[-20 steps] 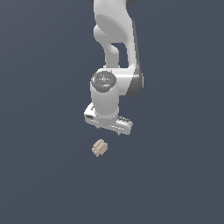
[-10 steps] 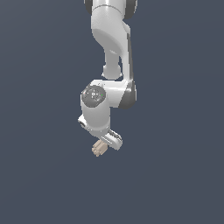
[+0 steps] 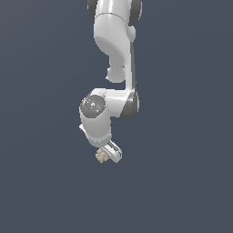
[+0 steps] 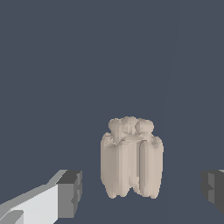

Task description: Pick up the object and move it to a goal position.

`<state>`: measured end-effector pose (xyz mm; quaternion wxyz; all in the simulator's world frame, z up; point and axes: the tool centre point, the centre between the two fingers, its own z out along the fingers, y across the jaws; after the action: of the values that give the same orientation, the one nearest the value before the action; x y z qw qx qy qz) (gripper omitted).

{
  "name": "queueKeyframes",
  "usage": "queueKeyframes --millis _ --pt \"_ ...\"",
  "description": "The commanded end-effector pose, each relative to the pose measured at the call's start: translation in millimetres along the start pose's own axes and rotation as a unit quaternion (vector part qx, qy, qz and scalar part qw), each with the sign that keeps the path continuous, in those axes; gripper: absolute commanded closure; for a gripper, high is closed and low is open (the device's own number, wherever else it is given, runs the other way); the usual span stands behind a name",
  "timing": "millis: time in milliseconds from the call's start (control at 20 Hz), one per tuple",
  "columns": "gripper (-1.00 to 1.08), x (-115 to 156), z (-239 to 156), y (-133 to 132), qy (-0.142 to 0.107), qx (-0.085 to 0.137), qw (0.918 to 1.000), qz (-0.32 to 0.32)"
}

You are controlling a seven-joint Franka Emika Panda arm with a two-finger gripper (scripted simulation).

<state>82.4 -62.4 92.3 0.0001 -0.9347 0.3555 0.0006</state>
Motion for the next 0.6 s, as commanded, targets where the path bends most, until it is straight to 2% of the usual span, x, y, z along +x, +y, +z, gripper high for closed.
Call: queueKeyframes --millis 0,250,550 --pt "-0.92 1.3 0.6 -0.1 0.001 0.0 1.0 0.004" --pt "-0.92 0.5 7.0 0.0 0.0 0.0 1.0 0.002" --pt "-0.92 0.2 38.3 0.8 0.0 0.0 1.0 0.004"
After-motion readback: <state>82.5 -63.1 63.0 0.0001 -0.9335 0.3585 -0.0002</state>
